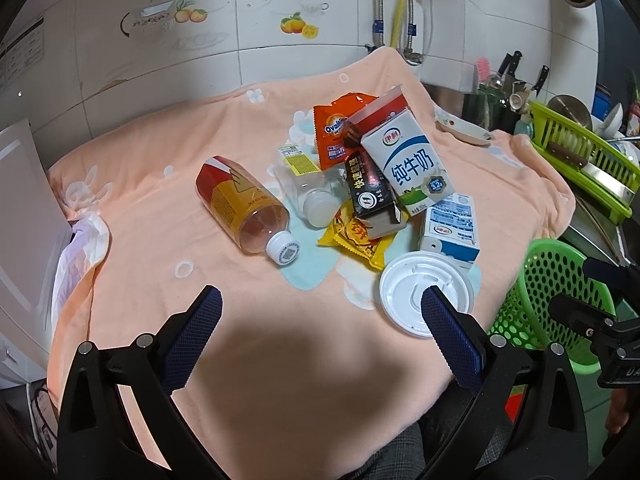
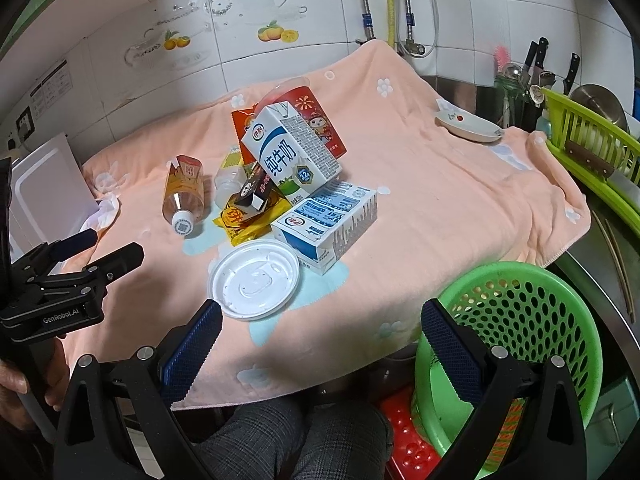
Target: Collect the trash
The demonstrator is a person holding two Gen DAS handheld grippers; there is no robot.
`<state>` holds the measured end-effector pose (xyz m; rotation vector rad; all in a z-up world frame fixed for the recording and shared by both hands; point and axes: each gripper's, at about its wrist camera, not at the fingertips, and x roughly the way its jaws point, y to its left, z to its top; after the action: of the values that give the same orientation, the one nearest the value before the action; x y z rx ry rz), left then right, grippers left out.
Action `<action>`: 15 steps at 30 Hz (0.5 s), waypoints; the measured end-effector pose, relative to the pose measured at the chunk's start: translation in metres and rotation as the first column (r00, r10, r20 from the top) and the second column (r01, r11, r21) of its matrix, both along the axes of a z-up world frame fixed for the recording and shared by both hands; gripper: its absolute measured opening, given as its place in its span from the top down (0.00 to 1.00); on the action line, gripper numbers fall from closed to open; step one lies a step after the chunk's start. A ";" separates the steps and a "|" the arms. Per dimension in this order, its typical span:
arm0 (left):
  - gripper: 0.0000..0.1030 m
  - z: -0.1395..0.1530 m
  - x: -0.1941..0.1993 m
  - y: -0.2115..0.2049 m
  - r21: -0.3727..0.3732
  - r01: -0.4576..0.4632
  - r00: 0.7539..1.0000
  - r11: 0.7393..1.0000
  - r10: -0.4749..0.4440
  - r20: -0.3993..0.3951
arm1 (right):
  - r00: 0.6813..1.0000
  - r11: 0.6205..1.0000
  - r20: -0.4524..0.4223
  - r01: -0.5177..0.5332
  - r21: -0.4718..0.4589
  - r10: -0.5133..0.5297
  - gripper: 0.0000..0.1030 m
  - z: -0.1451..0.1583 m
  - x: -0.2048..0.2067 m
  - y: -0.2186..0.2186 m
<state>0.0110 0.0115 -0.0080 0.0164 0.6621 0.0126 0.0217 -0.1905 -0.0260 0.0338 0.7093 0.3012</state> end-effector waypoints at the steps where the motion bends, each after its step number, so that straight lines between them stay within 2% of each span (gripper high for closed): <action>1: 0.05 0.000 0.000 0.000 0.000 0.000 1.000 1.000 0.000 0.000 | 1.000 1.000 0.001 0.000 0.000 0.000 0.06 0.000 0.000 0.000; 15: 0.05 0.002 0.006 0.009 -0.002 -0.021 1.000 1.000 0.021 -0.001 | 1.000 1.000 0.016 -0.022 -0.013 0.022 0.06 0.005 0.012 0.010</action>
<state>0.0168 0.0203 -0.0059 0.0079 0.6633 0.0325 0.0334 -0.1809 -0.0213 0.0112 0.6962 0.3180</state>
